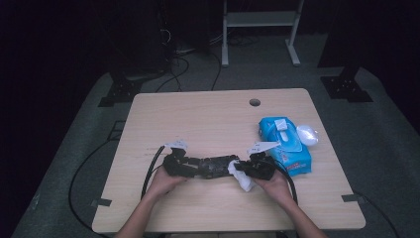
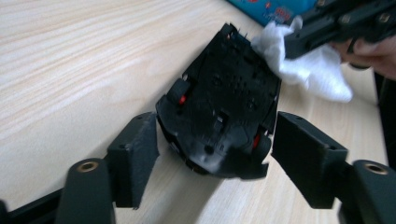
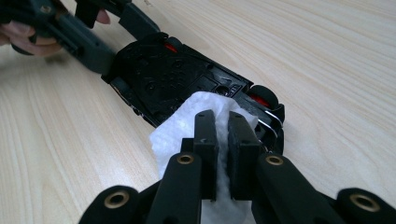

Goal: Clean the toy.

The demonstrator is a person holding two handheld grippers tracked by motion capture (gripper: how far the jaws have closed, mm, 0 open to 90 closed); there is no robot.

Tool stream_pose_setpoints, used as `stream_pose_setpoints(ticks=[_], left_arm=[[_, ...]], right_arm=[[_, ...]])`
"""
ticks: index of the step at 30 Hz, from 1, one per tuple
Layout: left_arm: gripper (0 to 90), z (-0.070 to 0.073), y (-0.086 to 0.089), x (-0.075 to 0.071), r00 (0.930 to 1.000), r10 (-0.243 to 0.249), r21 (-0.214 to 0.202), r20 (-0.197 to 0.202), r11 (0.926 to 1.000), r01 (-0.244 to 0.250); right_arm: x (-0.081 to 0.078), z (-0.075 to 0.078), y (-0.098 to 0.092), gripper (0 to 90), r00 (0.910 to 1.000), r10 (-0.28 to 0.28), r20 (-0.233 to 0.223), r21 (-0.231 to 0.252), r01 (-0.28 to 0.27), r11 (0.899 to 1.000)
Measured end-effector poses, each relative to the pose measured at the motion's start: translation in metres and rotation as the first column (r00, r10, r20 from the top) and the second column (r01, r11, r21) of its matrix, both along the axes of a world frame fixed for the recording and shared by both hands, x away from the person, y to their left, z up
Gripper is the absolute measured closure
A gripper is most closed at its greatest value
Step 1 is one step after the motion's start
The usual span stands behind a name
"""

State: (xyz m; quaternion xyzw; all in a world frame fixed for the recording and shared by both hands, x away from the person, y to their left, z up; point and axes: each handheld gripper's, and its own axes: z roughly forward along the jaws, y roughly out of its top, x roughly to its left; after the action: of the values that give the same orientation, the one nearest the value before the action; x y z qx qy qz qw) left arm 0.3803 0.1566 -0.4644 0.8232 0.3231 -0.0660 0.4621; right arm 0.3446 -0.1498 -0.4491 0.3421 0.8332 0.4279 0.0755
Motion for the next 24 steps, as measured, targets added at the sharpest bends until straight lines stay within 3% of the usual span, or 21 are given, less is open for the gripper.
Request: stream_pose_setpoints(ticks=[6, 10, 13, 20, 24], left_arm=[[33.3, -0.005, -0.002, 0.01, 0.9963, 0.0, 0.037, -0.086, 0.9993, 0.003], [37.0, -0.011, -0.004, 0.011, 0.9898, -0.02, 0.022, -0.141, 0.9995, 0.024], [40.7, -0.01, -0.007, 0.01, 0.9924, -0.024, 0.042, -0.121, 0.9987, 0.029], [41.1, -0.01, -0.007, 0.009, 0.9951, -0.041, 0.047, -0.089, 0.9979, 0.046], [41.0, -0.01, -0.008, 0.003, 0.9987, -0.041, 0.049, -0.031, 0.9979, 0.042]], right_arm=[[0.0, -0.002, 0.0, 83.3, 0.9999, 0.007, 0.015, 0.001, -0.007, 1.0], [-0.003, -0.002, 0.0, 83.6, 0.9996, 0.022, 0.018, 0.007, -0.022, 1.0], [-0.005, -0.002, 0.001, 83.7, 0.9992, 0.032, 0.024, 0.002, -0.032, 0.999], [-0.006, -0.004, 0.0, 84.0, 0.9985, 0.043, 0.035, 0.006, -0.043, 0.999], [-0.008, -0.004, 0.0, 84.1, 0.9974, 0.053, 0.049, 0.0, -0.053, 0.999]])
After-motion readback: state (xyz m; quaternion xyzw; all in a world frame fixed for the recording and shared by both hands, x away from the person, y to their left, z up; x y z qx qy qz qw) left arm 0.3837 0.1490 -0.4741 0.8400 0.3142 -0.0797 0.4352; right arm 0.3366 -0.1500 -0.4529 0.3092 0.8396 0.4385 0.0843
